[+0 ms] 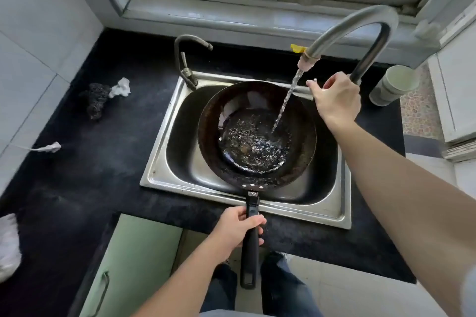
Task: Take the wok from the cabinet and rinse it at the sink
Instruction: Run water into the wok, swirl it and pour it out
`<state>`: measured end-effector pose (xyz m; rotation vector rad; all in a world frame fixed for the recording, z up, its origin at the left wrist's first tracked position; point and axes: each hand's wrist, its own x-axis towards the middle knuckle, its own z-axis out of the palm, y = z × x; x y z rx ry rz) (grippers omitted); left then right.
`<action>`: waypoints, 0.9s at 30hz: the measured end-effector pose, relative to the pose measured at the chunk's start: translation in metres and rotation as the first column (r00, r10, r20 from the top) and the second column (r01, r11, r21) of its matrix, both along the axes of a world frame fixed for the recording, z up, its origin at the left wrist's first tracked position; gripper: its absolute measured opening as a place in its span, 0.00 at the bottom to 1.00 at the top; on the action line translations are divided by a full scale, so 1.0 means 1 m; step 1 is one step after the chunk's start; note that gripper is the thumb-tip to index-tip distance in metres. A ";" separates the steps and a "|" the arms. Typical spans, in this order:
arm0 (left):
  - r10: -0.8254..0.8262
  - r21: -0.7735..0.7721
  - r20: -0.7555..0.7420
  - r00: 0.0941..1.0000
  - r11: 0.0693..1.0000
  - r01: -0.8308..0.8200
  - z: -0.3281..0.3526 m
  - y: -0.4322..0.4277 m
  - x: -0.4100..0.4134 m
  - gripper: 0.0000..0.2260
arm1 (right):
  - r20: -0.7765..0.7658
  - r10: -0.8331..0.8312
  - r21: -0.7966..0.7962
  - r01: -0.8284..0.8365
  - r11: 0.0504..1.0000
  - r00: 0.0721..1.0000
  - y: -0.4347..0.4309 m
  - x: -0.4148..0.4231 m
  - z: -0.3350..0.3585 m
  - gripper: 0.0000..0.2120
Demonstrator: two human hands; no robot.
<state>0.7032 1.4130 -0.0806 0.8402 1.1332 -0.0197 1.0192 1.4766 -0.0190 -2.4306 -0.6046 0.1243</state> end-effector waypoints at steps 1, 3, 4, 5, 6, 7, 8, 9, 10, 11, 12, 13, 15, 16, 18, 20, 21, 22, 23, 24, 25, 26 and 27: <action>0.001 0.006 -0.005 1.000 1.000 -0.001 0.000 0.000 0.000 0.10 | 0.003 -0.008 0.003 0.008 1.000 1.000 0.001 0.003 -0.001 0.22; 0.005 0.016 -0.015 1.000 1.000 -0.004 -0.001 0.000 0.000 0.11 | 0.029 -0.020 0.023 0.019 1.000 0.999 -0.003 0.011 -0.004 0.22; 0.006 0.019 -0.016 1.000 1.000 -0.005 -0.002 0.000 0.000 0.11 | 0.036 -0.028 0.035 0.027 0.999 0.999 -0.005 0.015 -0.005 0.23; 0.007 0.019 -0.015 1.000 1.000 -0.006 -0.002 0.000 0.000 0.11 | 0.034 -0.042 0.043 0.040 0.998 0.999 -0.007 0.019 -0.005 0.24; 0.007 0.019 -0.013 1.000 1.000 -0.007 -0.002 0.000 0.000 0.10 | 0.025 -0.056 0.045 0.055 0.997 0.998 -0.008 0.022 -0.004 0.25; 0.008 0.019 -0.012 1.000 1.000 -0.008 -0.002 -0.001 -0.001 0.10 | 0.014 -0.068 0.041 0.067 0.997 0.998 -0.009 0.024 -0.003 0.25; 0.008 0.018 -0.010 1.000 1.000 -0.008 -0.002 -0.001 -0.001 0.10 | 0.008 -0.075 0.036 0.074 0.997 0.997 -0.009 0.024 -0.002 0.25; 0.009 0.017 -0.009 1.000 1.000 -0.009 -0.002 -0.001 -0.001 0.10 | 0.008 -0.075 0.035 0.075 0.997 0.997 -0.008 0.023 -0.001 0.24; 0.009 0.015 -0.004 1.000 1.000 -0.009 -0.002 -0.001 -0.002 0.10 | 0.012 -0.064 0.040 0.064 0.997 0.998 -0.008 0.021 0.000 0.23; 0.009 0.015 0.001 1.000 1.000 -0.009 -0.002 -0.001 -0.002 0.09 | 0.020 -0.040 0.046 0.039 0.998 0.999 -0.008 0.019 0.000 0.21; 0.010 0.016 0.005 1.000 1.000 -0.010 -0.002 -0.001 -0.002 0.09 | 0.028 -0.006 0.049 0.005 0.999 1.000 -0.010 0.017 0.000 0.20; 0.010 0.017 0.008 1.000 1.000 -0.010 -0.002 -0.001 -0.002 0.09 | 0.029 0.027 0.055 -0.029 0.998 0.999 -0.014 0.015 0.002 0.20; 0.005 0.016 0.010 1.000 1.000 -0.005 -0.002 -0.001 -0.002 0.09 | 0.030 0.098 0.085 -0.101 0.991 0.995 -0.027 0.010 0.006 0.19; 0.000 0.016 0.011 1.000 1.000 0.000 -0.003 -0.001 -0.002 0.09 | 0.045 0.139 0.095 -0.143 0.985 0.989 -0.036 0.005 0.009 0.19; -0.013 0.020 0.013 1.000 1.000 0.012 -0.001 0.000 -0.002 0.09 | 0.072 0.210 0.093 -0.216 0.972 0.975 -0.057 -0.015 0.013 0.17; -0.030 0.020 0.017 0.999 0.999 0.030 0.000 0.002 -0.003 0.09 | 0.045 0.253 0.097 -0.256 0.962 0.966 -0.082 -0.043 0.011 0.17; -0.040 0.020 0.016 0.999 0.999 0.039 0.000 0.002 -0.003 0.10 | 0.009 0.267 0.098 -0.267 0.959 0.964 -0.094 -0.060 0.010 0.17; -0.046 0.018 0.016 0.999 0.999 0.046 0.001 0.003 -0.003 0.10 | -0.042 0.277 0.094 -0.272 0.958 0.960 -0.107 -0.079 0.007 0.17; -0.051 0.017 0.018 0.999 0.999 0.051 0.001 0.003 -0.003 0.10 | -0.103 0.285 0.082 -0.278 0.957 0.953 -0.119 -0.100 0.003 0.17; -0.054 0.013 0.024 0.998 0.998 0.054 0.001 0.004 -0.004 0.11 | -0.166 0.294 0.057 -0.289 0.956 0.941 -0.131 -0.124 -0.001 0.17; -0.059 0.009 0.031 0.998 0.998 0.059 0.000 0.004 -0.004 0.11 | -0.224 0.301 0.027 -0.302 0.953 0.927 -0.142 -0.148 -0.007 0.17; -0.068 0.007 0.041 0.997 0.998 0.067 0.000 0.005 -0.004 0.12 | -0.283 0.295 -0.005 -0.309 0.951 0.912 -0.152 -0.172 -0.013 0.17; -0.080 0.011 0.046 0.996 0.997 0.079 0.001 0.005 -0.004 0.12 | -0.350 0.269 -0.045 -0.303 0.952 0.897 -0.161 -0.194 -0.020 0.17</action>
